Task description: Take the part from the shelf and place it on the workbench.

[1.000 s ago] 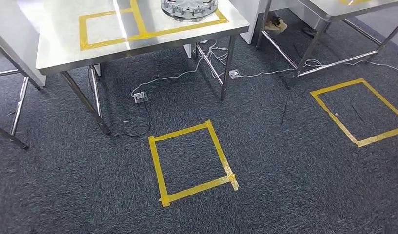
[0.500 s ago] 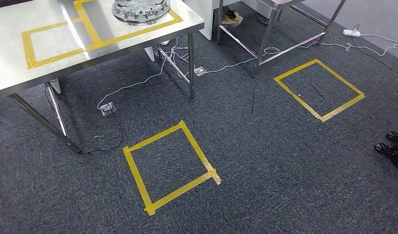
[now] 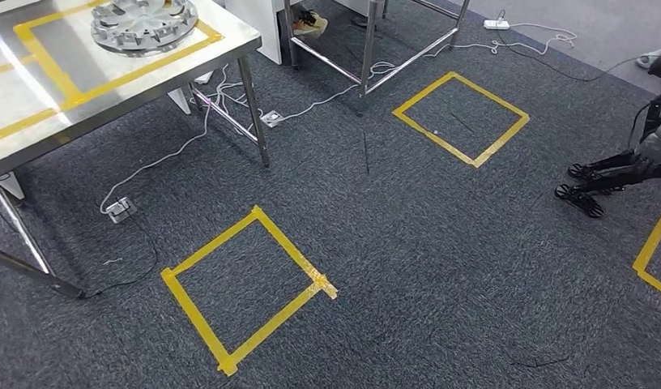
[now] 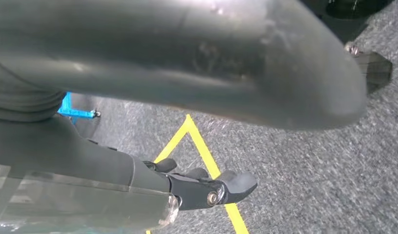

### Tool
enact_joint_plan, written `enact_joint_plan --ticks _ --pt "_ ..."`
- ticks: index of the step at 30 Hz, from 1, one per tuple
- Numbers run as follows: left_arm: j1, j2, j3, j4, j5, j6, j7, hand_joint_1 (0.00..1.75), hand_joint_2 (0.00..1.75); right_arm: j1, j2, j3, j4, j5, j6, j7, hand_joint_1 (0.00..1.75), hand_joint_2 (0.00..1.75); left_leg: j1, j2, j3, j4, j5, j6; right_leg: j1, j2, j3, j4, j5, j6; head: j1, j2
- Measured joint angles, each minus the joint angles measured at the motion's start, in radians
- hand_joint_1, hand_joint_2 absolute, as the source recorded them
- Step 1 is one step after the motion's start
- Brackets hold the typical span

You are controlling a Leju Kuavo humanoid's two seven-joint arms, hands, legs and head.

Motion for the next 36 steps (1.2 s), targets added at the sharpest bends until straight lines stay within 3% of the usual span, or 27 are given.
enact_joint_plan --ticks 1,2,4,5,6,7,8,9,10,11,12,14,15,17,18,19,21,23,24,26,28,30,31,32,33,34,36 --pt "-0.001 0.000 0.000 0.000 0.000 0.000 0.000 0.00 0.00 0.001 0.000 0.000 0.000 0.000 0.000 0.000 0.00 0.00 0.001 0.007 0.005 -0.004 -0.001 -0.006 0.001 0.008 0.001 -0.003 0.001 -0.007 0.000 0.000" --pt "-0.001 0.000 0.000 0.000 0.000 0.000 0.000 0.00 0.00 0.003 0.000 0.000 0.000 -0.001 0.000 0.001 0.00 0.00 0.003 -0.006 0.009 -0.002 -0.007 -0.011 0.000 0.017 0.006 -0.010 0.003 -0.013 -0.001 0.000" --pt "-0.003 0.000 0.000 -0.001 -0.001 0.000 0.000 0.00 0.00 0.002 -0.001 0.000 0.000 -0.002 0.000 0.002 0.00 0.00 0.006 -0.068 -0.009 0.045 -0.042 -0.018 -0.003 0.035 0.016 -0.025 0.010 -0.027 -0.006 0.000" --pt "-0.003 0.000 0.000 -0.001 -0.001 0.000 -0.001 0.00 0.00 0.001 -0.001 0.000 0.000 -0.003 0.000 0.002 0.00 0.00 0.007 -0.104 -0.033 0.095 -0.069 -0.019 -0.004 0.043 0.018 -0.028 0.011 -0.032 -0.010 0.000" --pt "-0.001 0.001 0.000 -0.001 -0.001 0.000 0.000 0.00 0.00 -0.002 -0.001 0.000 0.000 -0.003 0.000 0.002 0.00 0.00 0.007 -0.121 -0.069 0.162 -0.099 -0.018 -0.003 0.055 0.018 -0.028 0.011 -0.037 -0.014 0.000" --pt "0.001 0.001 0.000 -0.001 0.000 0.000 0.000 0.00 0.00 -0.003 -0.001 0.000 0.000 -0.004 0.000 0.002 0.00 0.00 0.006 -0.124 -0.104 0.223 -0.119 -0.018 -0.002 0.069 0.019 -0.028 0.010 -0.039 -0.017 0.000" --pt "0.003 0.001 0.000 0.000 0.000 0.000 0.000 0.00 0.00 -0.003 -0.001 0.000 0.000 -0.004 0.000 0.002 0.00 0.00 0.005 -0.123 -0.128 0.257 -0.120 -0.018 0.000 0.083 0.021 -0.027 0.009 -0.041 -0.018 0.000" --pt "0.005 0.001 0.000 0.000 0.000 0.000 0.000 0.00 0.00 -0.001 -0.001 0.000 0.000 -0.004 0.001 0.002 0.00 0.00 0.004 -0.123 -0.139 0.261 -0.103 -0.017 0.002 0.099 0.022 -0.025 0.007 -0.041 -0.019 0.000" --pt "0.006 0.001 0.000 0.000 0.000 0.000 0.000 0.00 0.00 0.000 0.000 0.000 0.000 -0.004 0.001 0.002 0.00 0.00 0.004 -0.127 -0.129 0.224 -0.065 -0.015 0.002 0.114 0.024 -0.023 0.005 -0.040 -0.019 0.000" --pt "0.006 0.001 0.000 0.000 0.000 0.000 0.000 0.00 0.00 0.000 0.000 0.000 0.000 -0.004 0.001 0.002 0.00 0.00 0.004 -0.143 -0.107 0.163 -0.020 -0.012 0.002 0.128 0.026 -0.019 0.002 -0.039 -0.020 0.000" --pt "0.006 0.002 0.000 0.000 0.000 0.000 0.000 0.00 0.00 0.000 0.000 0.000 0.000 -0.004 0.001 0.002 0.00 0.00 0.007 -0.174 -0.083 0.103 0.013 -0.008 0.002 0.141 0.025 -0.014 -0.002 -0.035 -0.022 0.000" --pt "0.006 0.003 0.000 0.000 0.000 0.000 0.000 0.00 0.00 -0.003 0.000 0.000 0.000 -0.004 0.001 0.002 0.00 0.00 0.009 -0.222 -0.050 0.026 0.035 -0.003 -0.001 0.167 0.018 -0.003 -0.008 -0.025 -0.021 0.000" --pt "0.007 0.004 0.000 0.000 -0.001 0.000 0.000 0.00 0.00 -0.004 0.000 0.000 0.000 -0.004 0.001 0.002 0.00 0.00 0.008 -0.228 -0.045 0.017 0.029 0.000 -0.004 0.181 0.013 -0.002 -0.008 -0.018 -0.021 0.000" --pt "0.007 0.004 0.000 0.000 -0.001 0.000 0.000 0.00 0.00 -0.003 0.000 0.000 0.000 -0.005 0.001 0.003 0.00 0.00 0.006 -0.198 -0.035 0.005 0.028 0.008 -0.010 0.203 0.007 -0.003 -0.007 -0.006 -0.021 0.000" --pt "0.006 0.004 0.000 0.000 -0.002 0.000 0.000 0.00 0.00 -0.003 0.000 0.000 0.000 -0.005 0.001 0.004 0.00 0.00 0.007 -0.181 -0.029 -0.001 0.029 0.013 -0.010 0.191 0.001 0.007 -0.013 -0.001 -0.019 0.000" --pt "0.006 0.004 0.000 0.000 -0.002 0.000 0.000 0.00 0.00 -0.003 0.001 0.000 0.000 -0.005 0.002 0.005 0.00 0.00 0.008 -0.161 -0.022 -0.008 0.029 0.018 -0.008 0.166 -0.013 0.037 -0.030 0.003 -0.016 0.000" --pt "0.007 0.004 0.000 0.000 -0.002 0.000 0.002 0.00 0.00 -0.007 0.002 0.000 0.000 -0.005 0.002 0.007 0.00 0.00 0.006 -0.119 -0.011 -0.014 0.025 0.024 -0.008 0.098 -0.072 0.149 -0.085 0.013 -0.010 0.000" --pt "0.008 0.004 0.000 0.001 -0.002 0.000 0.003 0.00 0.00 -0.008 0.004 0.000 0.000 -0.005 0.002 0.007 0.00 0.00 0.003 -0.080 -0.004 -0.013 0.016 0.024 -0.013 0.070 -0.131 0.255 -0.117 0.020 -0.009 0.000" --pt "0.008 0.004 0.000 0.001 -0.002 0.000 0.003 0.00 0.00 -0.005 0.004 0.000 0.000 -0.005 0.002 0.008 0.00 0.00 0.003 -0.064 0.000 -0.013 0.012 0.023 -0.016 0.064 -0.138 0.265 -0.107 0.021 -0.009 0.000" --pt "0.004 0.003 0.000 0.000 -0.002 0.000 0.003 0.00 0.00 0.001 0.003 0.000 0.000 -0.005 0.002 0.008 0.00 0.00 0.005 -0.040 0.012 -0.013 0.003 0.017 -0.018 0.048 -0.096 0.174 -0.037 0.020 -0.008 0.000" --pt "0.001 0.002 0.000 0.000 -0.002 0.000 0.003 0.00 0.00 0.002 0.003 0.000 0.000 -0.005 0.002 0.008 0.00 0.00 0.003 -0.023 0.021 -0.014 -0.008 0.007 -0.011 0.010 -0.034 0.053 0.009 0.012 -0.006 0.000" --pt "-0.002 0.001 0.000 0.000 -0.002 0.000 0.004 0.00 0.00 -0.001 0.003 0.000 0.000 -0.005 0.002 0.008 0.00 0.00 -0.002 -0.008 0.028 -0.017 -0.014 -0.004 -0.001 -0.011 -0.013 0.009 0.006 -0.001 -0.005 0.000" --pt "-0.003 0.001 0.000 0.000 -0.002 0.000 0.004 0.00 0.00 0.000 0.004 0.000 0.000 -0.005 0.002 0.008 0.00 0.00 -0.002 0.000 0.032 -0.019 -0.016 -0.008 0.001 -0.006 -0.014 0.005 0.004 -0.009 -0.006 0.000" --pt "-0.004 0.000 0.000 0.000 -0.002 0.000 0.004 0.00 0.00 0.001 0.003 0.000 0.000 -0.005 0.002 0.008 0.00 0.00 -0.001 0.004 0.037 -0.021 -0.020 -0.013 0.000 0.003 -0.012 0.001 0.004 -0.016 -0.007 0.000" --pt "-0.005 0.000 0.000 0.000 -0.002 0.000 0.004 0.00 0.00 0.002 0.003 0.000 0.000 -0.005 0.002 0.008 0.00 0.00 0.001 -0.016 0.039 -0.014 -0.030 -0.018 -0.001 0.012 -0.008 -0.003 0.005 -0.023 -0.009 0.000" --pt "-0.006 0.000 0.000 -0.001 -0.002 0.000 0.003 0.00 0.00 0.002 0.002 0.000 0.000 -0.005 0.002 0.009 0.00 0.00 0.003 -0.047 0.031 0.010 -0.047 -0.021 -0.003 0.021 -0.004 -0.009 0.006 -0.030 -0.012 0.000" --pt "-0.005 0.000 0.000 -0.001 -0.002 0.000 0.003 0.00 0.00 -0.002 0.001 0.000 0.000 -0.004 0.002 0.009 0.00 0.00 0.004 -0.113 -0.024 0.122 -0.103 -0.021 -0.003 0.043 0.003 -0.015 0.007 -0.041 -0.019 0.000"
